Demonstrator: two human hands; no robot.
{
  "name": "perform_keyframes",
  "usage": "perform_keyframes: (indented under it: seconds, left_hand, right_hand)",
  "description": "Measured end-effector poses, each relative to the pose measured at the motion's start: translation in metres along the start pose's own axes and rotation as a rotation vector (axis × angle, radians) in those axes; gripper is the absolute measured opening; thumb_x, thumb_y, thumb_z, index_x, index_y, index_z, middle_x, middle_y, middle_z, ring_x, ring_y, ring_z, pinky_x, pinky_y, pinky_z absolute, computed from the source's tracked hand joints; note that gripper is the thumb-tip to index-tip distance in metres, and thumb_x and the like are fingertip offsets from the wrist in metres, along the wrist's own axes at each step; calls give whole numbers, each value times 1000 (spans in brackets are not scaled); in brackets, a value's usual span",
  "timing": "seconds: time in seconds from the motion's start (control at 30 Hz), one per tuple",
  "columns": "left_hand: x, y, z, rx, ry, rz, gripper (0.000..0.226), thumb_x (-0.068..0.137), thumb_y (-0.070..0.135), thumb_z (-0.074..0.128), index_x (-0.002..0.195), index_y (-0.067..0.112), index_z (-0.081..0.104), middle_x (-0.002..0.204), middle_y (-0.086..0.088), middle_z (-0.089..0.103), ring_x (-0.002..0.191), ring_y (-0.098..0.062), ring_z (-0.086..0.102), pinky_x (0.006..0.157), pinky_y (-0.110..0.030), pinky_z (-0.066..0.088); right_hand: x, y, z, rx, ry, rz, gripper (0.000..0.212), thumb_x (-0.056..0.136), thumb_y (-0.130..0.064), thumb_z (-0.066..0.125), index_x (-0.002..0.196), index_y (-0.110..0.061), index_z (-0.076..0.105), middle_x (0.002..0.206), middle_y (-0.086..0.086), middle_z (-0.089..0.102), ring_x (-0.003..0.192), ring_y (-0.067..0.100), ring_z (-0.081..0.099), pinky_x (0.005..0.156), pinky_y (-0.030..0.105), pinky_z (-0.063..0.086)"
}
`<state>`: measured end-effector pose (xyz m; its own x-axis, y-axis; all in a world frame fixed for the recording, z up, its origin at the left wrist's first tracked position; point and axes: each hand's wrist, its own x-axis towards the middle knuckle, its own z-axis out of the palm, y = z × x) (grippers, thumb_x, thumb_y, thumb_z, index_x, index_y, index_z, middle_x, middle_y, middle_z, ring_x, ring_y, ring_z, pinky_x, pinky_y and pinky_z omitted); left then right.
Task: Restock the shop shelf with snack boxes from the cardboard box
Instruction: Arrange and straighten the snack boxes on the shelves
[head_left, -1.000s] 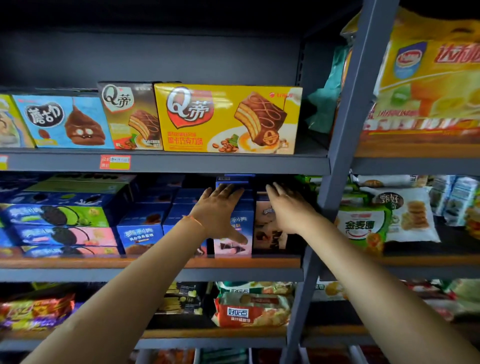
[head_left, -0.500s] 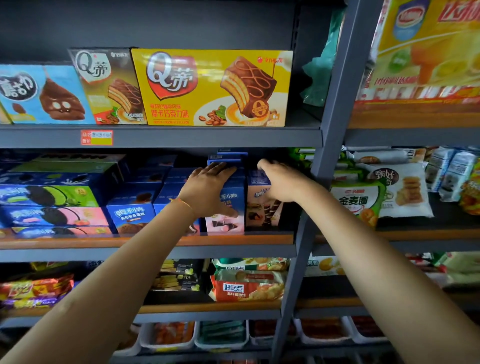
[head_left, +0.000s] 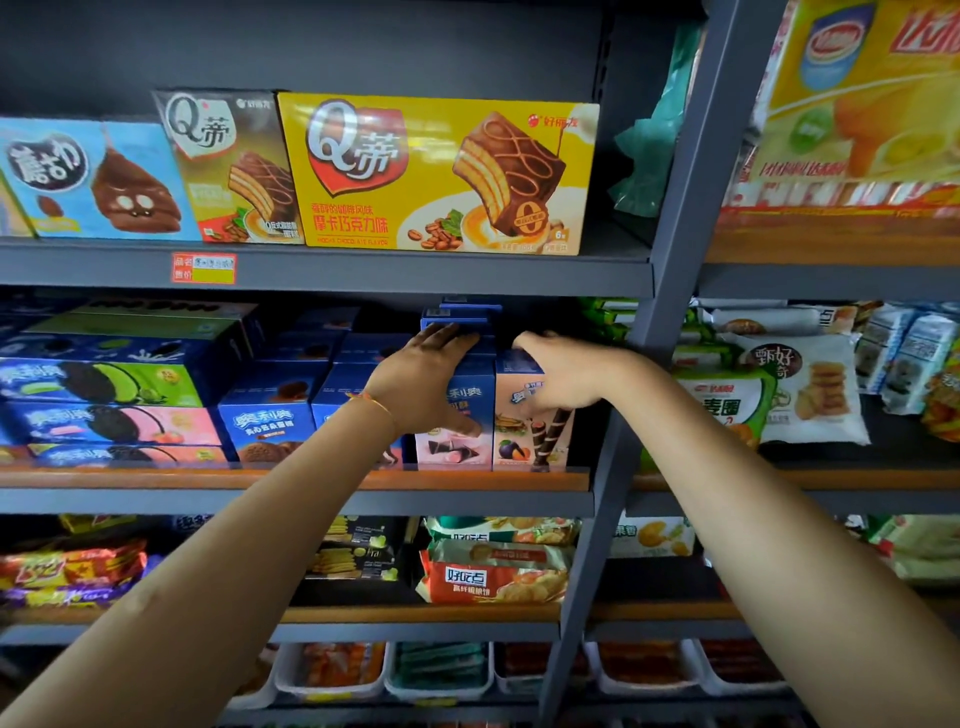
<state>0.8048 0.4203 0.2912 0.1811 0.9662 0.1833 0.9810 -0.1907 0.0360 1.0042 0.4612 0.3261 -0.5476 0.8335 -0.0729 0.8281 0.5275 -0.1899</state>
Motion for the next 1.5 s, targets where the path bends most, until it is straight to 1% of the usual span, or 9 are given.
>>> perform_keyframes:
  seconds: [0.1,0.27,0.43,0.57,0.77,0.97,1.1,1.23,1.5]
  left_hand:
    - [0,0,0,-10,7,6,118,69,66,77,158,26,11,166,0,11,153,-23,8,121,-43,25]
    - [-1,-2,-2,-49,8,19,116,67,64,80,157,28,15,164,1,16,151,-23,13,117,-48,33]
    - [-2,-1,-3,6,23,8,112,68,66,77,156,29,17,161,1,22,149,-25,17,117,-51,30]
    - [-2,-1,-2,27,42,13,110,69,68,75,155,29,18,160,1,23,147,-25,19,116,-49,30]
    - [-3,-1,-1,18,48,18,111,68,70,75,155,29,20,159,0,25,147,-25,19,115,-50,34]
    - [-1,-2,0,4,47,13,110,68,72,73,155,28,20,158,-1,26,146,-26,20,115,-50,32]
    - [0,-3,1,-14,66,16,105,72,69,72,154,28,22,157,-2,27,145,-27,20,115,-50,30]
    - [2,-5,1,-26,67,23,101,74,70,68,155,28,23,157,-4,28,145,-28,20,117,-51,29]
    - [1,-5,3,1,67,32,101,75,71,67,155,29,21,157,-4,27,145,-27,20,117,-50,29]
  right_hand:
    - [3,1,13,-21,45,21,84,85,-34,73,151,-15,25,144,10,32,134,30,34,105,41,39]
    - [4,4,14,52,72,9,93,79,-44,80,150,-17,27,150,8,31,138,28,31,110,43,36]
    - [3,3,15,70,91,-21,91,77,-44,81,149,-18,31,144,4,37,131,25,38,107,44,39]
    - [2,8,9,29,87,-8,88,80,-35,80,150,-17,30,144,5,41,123,24,49,100,39,45]
    - [6,5,7,65,86,-25,88,80,-34,81,150,-15,31,145,4,39,124,23,47,101,37,44]
    - [9,1,7,56,32,7,98,72,-45,84,148,-19,29,140,4,37,128,25,41,103,42,41]
    - [10,-3,16,-65,95,13,106,65,-57,84,146,-17,27,148,8,34,137,30,29,109,47,36]
    - [8,-2,17,-135,144,-4,111,61,-68,80,144,-17,28,148,10,35,135,31,33,105,48,40]
    - [5,-9,22,-158,166,47,117,57,-74,78,145,-18,26,149,13,36,137,34,34,101,47,43]
